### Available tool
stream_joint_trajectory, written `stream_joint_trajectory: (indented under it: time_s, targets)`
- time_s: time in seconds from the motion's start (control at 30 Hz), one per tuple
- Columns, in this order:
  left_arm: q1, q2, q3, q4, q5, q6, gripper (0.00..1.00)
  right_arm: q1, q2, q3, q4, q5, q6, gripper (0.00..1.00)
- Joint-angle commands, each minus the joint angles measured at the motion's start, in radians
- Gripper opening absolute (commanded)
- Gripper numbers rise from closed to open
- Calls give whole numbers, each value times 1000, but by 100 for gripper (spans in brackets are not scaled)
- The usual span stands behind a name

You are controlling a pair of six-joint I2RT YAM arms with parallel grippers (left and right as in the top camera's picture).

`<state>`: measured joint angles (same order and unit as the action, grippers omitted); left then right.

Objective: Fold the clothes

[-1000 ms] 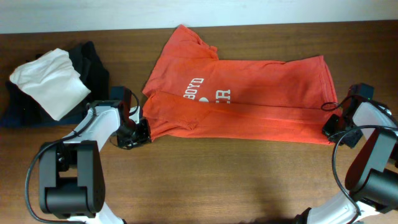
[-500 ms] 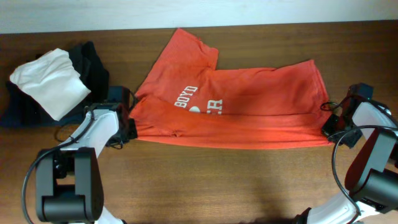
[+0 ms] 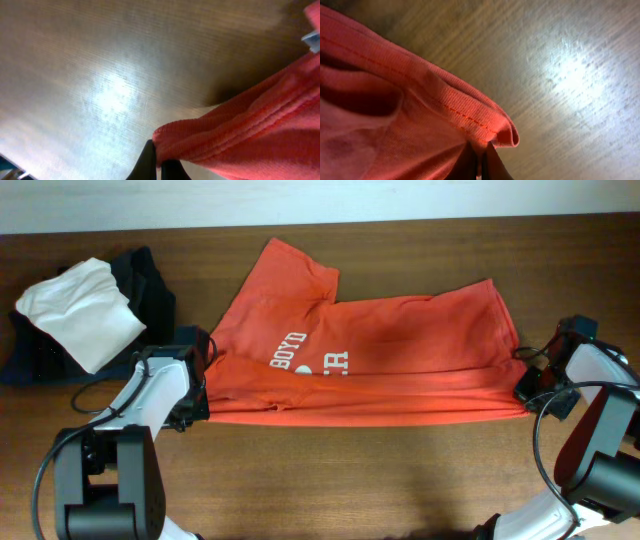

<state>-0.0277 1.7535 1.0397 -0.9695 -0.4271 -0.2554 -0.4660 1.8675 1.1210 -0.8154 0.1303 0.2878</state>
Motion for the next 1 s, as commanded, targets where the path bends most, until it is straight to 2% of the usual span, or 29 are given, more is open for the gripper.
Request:
stream_joint_trajectory:
  time_s: [0.0,0.2,0.23,0.27,0.3,0.33,0.37,0.43,0.57,0.63,0.7,0.8,0.97]
  targets:
    - [21,-26,2,-59,-85,-67,0,-43,5,-10,-41,88,24,4]
    - [0,-80,2,-138,-39,-97,1,-100,-64,66,-186,84,66,4]
    - [-10,-103,2,-137,-31,-96,0,-97,-84,79,-192,80,65,11]
    - [-18,-124,2,-133,-18,-96,0,-97,-101,91,-197,59,65,40]
    - [-33,-154,2,-122,-2,-96,27,-97,-110,99,-203,43,63,59]
    - [-42,-170,2,-116,0,-96,80,-97,-117,109,-211,34,58,64]
    - [-49,-185,2,-114,2,-95,99,-97,-127,123,-227,34,58,66]
    - [-50,-206,14,-113,14,-95,99,-97,-139,153,-250,-1,57,66]
    - [-50,-216,87,-92,63,-95,99,-96,-148,191,-330,-201,-114,65]
    - [-50,-216,93,-35,120,-89,99,-96,-145,168,-351,-220,-128,54]
    - [-50,-216,93,3,173,-89,99,-96,-145,102,-340,-295,-181,50]
    - [-50,-215,85,20,356,-89,99,-97,-145,35,-321,-312,-180,51]
    - [-51,-215,-21,58,388,-89,99,-96,-145,34,-336,-320,-180,50]
